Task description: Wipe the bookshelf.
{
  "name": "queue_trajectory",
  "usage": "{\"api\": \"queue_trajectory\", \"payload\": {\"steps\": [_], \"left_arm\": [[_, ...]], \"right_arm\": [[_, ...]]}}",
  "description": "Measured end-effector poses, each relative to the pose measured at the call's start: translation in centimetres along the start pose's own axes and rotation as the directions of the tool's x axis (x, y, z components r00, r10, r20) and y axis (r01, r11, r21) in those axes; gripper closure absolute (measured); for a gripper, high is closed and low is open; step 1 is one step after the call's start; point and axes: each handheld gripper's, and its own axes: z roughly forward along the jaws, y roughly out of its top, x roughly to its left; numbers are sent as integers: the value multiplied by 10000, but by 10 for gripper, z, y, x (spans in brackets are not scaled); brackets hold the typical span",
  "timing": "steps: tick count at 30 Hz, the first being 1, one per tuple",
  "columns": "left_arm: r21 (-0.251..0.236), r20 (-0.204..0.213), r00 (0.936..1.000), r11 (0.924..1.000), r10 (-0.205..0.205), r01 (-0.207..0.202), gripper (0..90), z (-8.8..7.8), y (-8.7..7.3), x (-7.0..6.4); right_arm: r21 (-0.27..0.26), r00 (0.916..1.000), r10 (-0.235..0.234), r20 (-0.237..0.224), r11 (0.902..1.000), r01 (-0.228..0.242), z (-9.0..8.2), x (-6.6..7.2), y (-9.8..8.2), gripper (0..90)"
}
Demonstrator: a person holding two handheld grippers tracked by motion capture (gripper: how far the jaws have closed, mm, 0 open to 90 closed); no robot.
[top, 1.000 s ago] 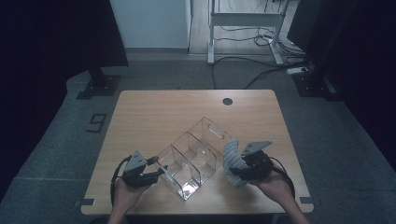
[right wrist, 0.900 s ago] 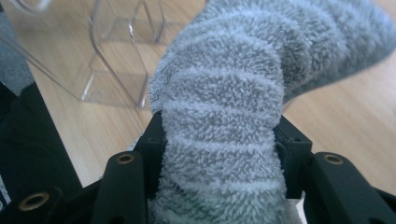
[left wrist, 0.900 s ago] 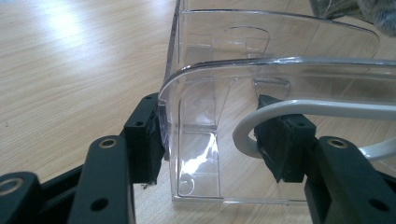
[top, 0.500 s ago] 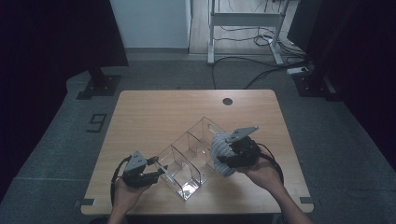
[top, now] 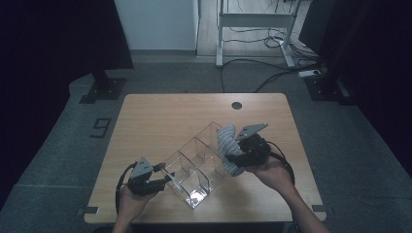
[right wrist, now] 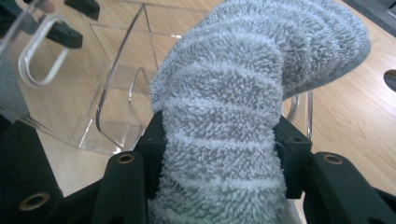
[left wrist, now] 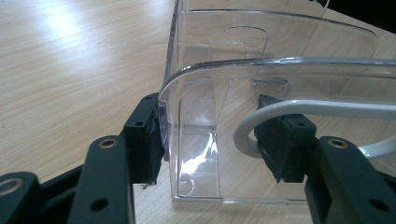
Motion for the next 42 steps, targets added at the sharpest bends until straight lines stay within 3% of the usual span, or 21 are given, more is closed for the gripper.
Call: {"api": "queue_trajectory", "payload": {"steps": [8, 17, 25, 34, 42], "left_arm": [[-7, -4, 10000, 10000, 0, 0, 440, 0, 0, 0], [-9, 26, 10000, 10000, -3, 3, 439, 0, 0, 0], [-14, 57, 10000, 10000, 7, -7, 439, 0, 0, 1], [-38, 25, 10000, 10000, -43, 43, 440, 0, 0, 0], [-10, -74, 9999, 9999, -122, 122, 442, 1, 0, -1]], "right_arm": [[85, 9998, -73, -201, 9999, 74, 16, 2, 25, 494], [274, 9995, -91, -290, 9996, 99, 52, 3, 53, 494], [567, 9995, -326, -10, 9979, 326, 85, 3, 76, 494], [1151, 9985, -486, 270, 9923, 452, 112, 3, 79, 494], [1148, 9978, -619, 254, 9917, 586, 109, 5, 74, 493]]}}
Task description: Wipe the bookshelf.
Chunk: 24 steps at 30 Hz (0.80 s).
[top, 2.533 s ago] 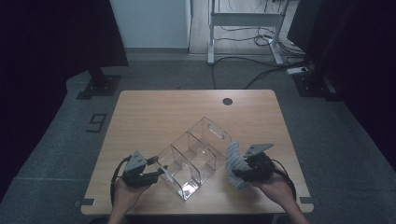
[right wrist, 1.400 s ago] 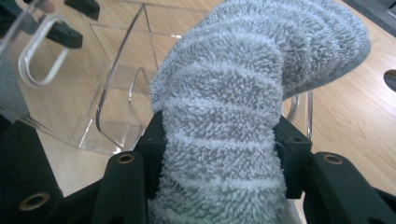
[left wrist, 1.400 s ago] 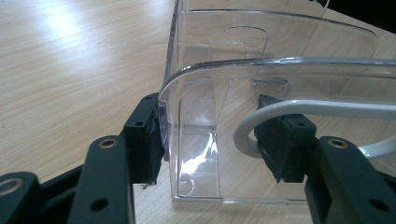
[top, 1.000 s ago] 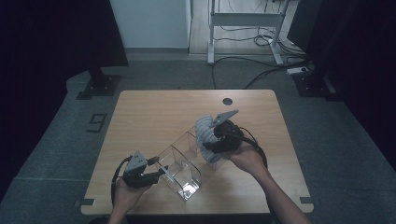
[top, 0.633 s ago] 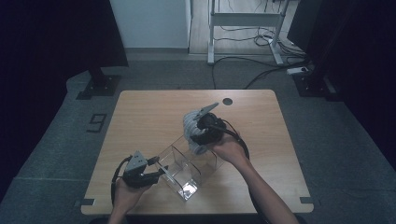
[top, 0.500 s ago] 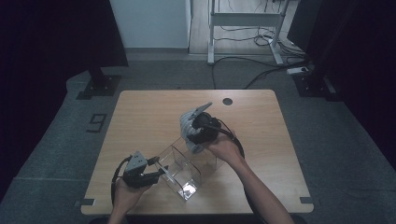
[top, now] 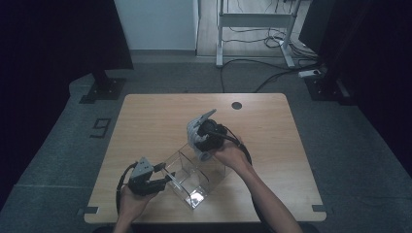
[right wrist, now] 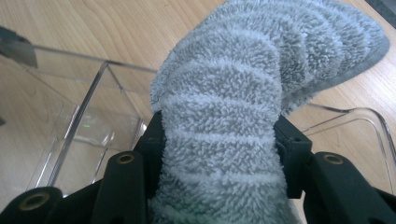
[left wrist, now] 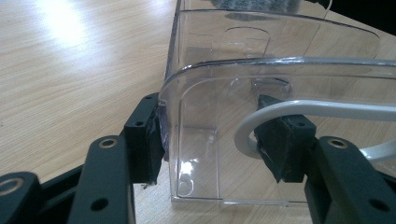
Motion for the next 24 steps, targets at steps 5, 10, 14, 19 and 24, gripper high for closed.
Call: {"api": "queue_trajectory", "payload": {"steps": [5, 10, 14, 19, 24], "left_arm": [[34, -57, 10000, 10000, -21, 21, 443, 0, 0, -1], [39, -61, 10000, 10000, -29, 29, 443, 1, 1, -1], [46, -78, 10000, 10000, -26, 26, 443, 1, 1, -1], [47, -73, 10000, 10000, -34, 34, 443, 1, 1, -1], [39, -81, 10000, 10000, -49, 49, 443, 1, 1, -1]], "right_arm": [[0, 10000, -91, 16, 10000, 91, -6, 3, -9, 492], [17, 9998, -167, -81, 9999, 167, -15, 5, -20, 491], [-50, 9998, -157, -78, 9999, 157, -21, 7, -29, 491], [-141, 9998, -144, -149, 9998, 142, -29, 9, -42, 491], [-267, 9997, -181, -164, 9995, 176, -35, 11, -55, 491]]}}
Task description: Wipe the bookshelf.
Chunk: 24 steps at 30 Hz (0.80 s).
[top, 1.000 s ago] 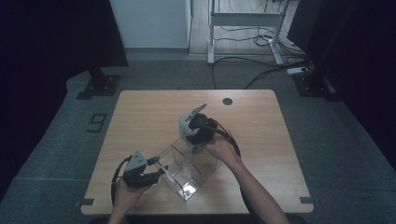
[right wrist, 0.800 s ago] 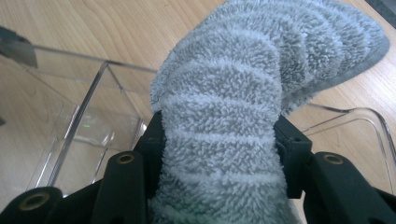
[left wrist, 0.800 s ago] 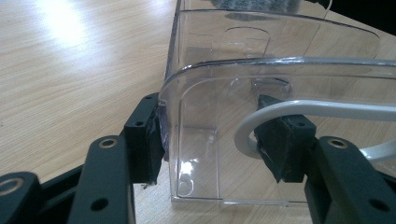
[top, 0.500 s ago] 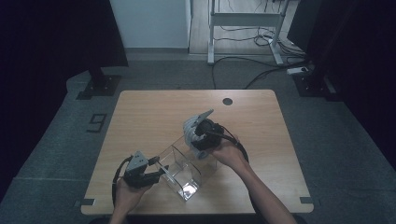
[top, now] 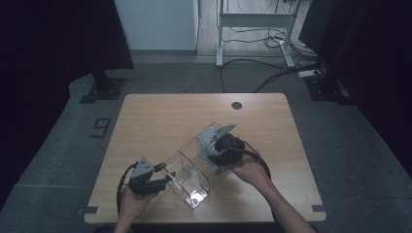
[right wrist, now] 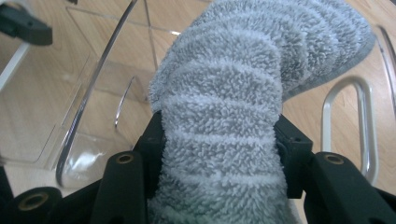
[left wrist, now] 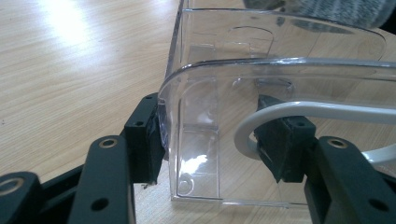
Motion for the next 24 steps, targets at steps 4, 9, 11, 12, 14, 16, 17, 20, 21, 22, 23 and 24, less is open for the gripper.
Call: {"api": "queue_trajectory", "payload": {"steps": [4, 9, 11, 12, 14, 16, 17, 20, 21, 22, 23, 24], "left_arm": [[-19, -16, 10000, 10000, -19, 19, 443, 0, 0, 0], [-9, -22, 10000, 10000, -13, 13, 443, 0, 0, 0], [-11, -24, 10000, 10000, -20, 20, 443, 0, 0, 0], [-15, -26, 10000, 10000, -15, 15, 443, 0, 0, 0], [-10, -21, 10000, 10000, -16, 16, 443, 0, 0, 0], [-12, -25, 10000, 10000, -16, 16, 443, 0, 0, 0], [-13, -23, 10000, 10000, -16, 16, 443, 0, 0, 0], [-17, -20, 10000, 10000, -26, 26, 443, 0, 0, 0], [-27, -29, 10000, 10000, -32, 32, 443, 0, 0, 0], [-20, -27, 10000, 10000, -31, 31, 443, 0, 0, 0], [-11, -32, 10000, 10000, -15, 14, 443, 0, 0, 0], [-12, -32, 10000, 10000, -16, 16, 443, 0, 0, 0]], "right_arm": [[-72, 10000, 31, -3, 10000, -31, -5, 2, -11, 491], [-94, 10000, -10, 48, 10000, 11, -10, 6, -24, 491], [-98, 10000, 3, 46, 10000, -3, -11, 7, -28, 490], [-88, 10000, -17, 50, 10000, 17, -12, 8, -31, 491], [-112, 10000, 11, 87, 9999, -10, -12, 9, -36, 491], [-122, 10000, 73, 20, 9999, -73, -13, 8, -41, 491], [-136, 9999, 138, -1, 9998, -138, -13, 8, -44, 491], [-194, 9997, 250, -63, 9995, -251, -13, 8, -50, 491], [-213, 9995, 300, -73, 9993, -302, -13, 8, -51, 491], [-221, 9993, 344, -111, 9992, -347, -13, 9, -53, 490], [-223, 9993, 341, -119, 9992, -344, -13, 8, -54, 491], [-257, 9991, 416, -130, 9988, -419, -12, 9, -56, 491]]}}
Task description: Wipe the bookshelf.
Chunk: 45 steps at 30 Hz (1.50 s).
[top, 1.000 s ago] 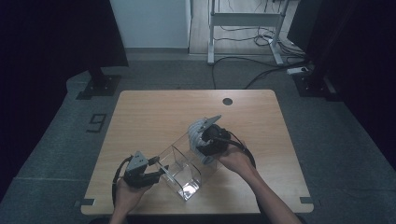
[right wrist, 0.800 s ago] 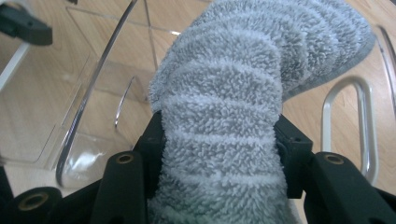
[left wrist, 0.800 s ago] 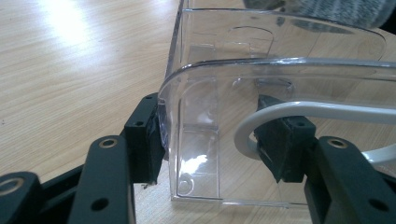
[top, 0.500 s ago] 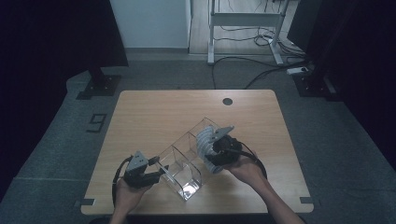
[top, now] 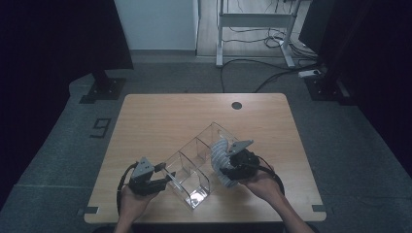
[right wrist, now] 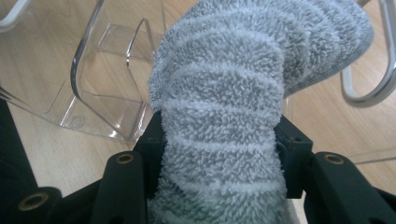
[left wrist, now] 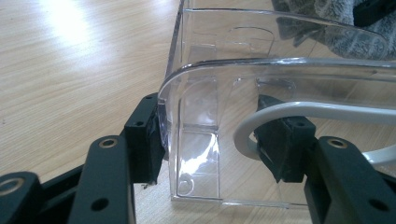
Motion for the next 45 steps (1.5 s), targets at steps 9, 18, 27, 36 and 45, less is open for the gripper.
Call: {"api": "queue_trajectory", "payload": {"steps": [9, 18, 27, 36, 45], "left_arm": [[-10, -5, 10000, 10000, -7, 7, 443, 0, 0, 0], [-9, -7, 10000, 10000, -7, 7, 443, 0, 0, 0], [-4, 3, 10000, 10000, -4, 4, 443, 0, 0, 0], [-7, -2, 10000, 10000, -8, 8, 443, 0, 0, 0], [-1, -21, 10000, 10000, -17, 17, 443, 0, 0, -1]], "right_arm": [[-13, 9994, 252, -249, 9997, -253, 3, -1, -13, 490], [110, 9988, 331, -360, 9994, -327, 8, -1, -23, 490], [347, 9977, 464, -503, 9984, -447, 20, 0, -33, 487], [803, 9978, 418, -515, 9961, -376, 36, 2, -41, 485], [1389, 9983, 390, -425, 9898, -327, 59, 4, -52, 481]]}}
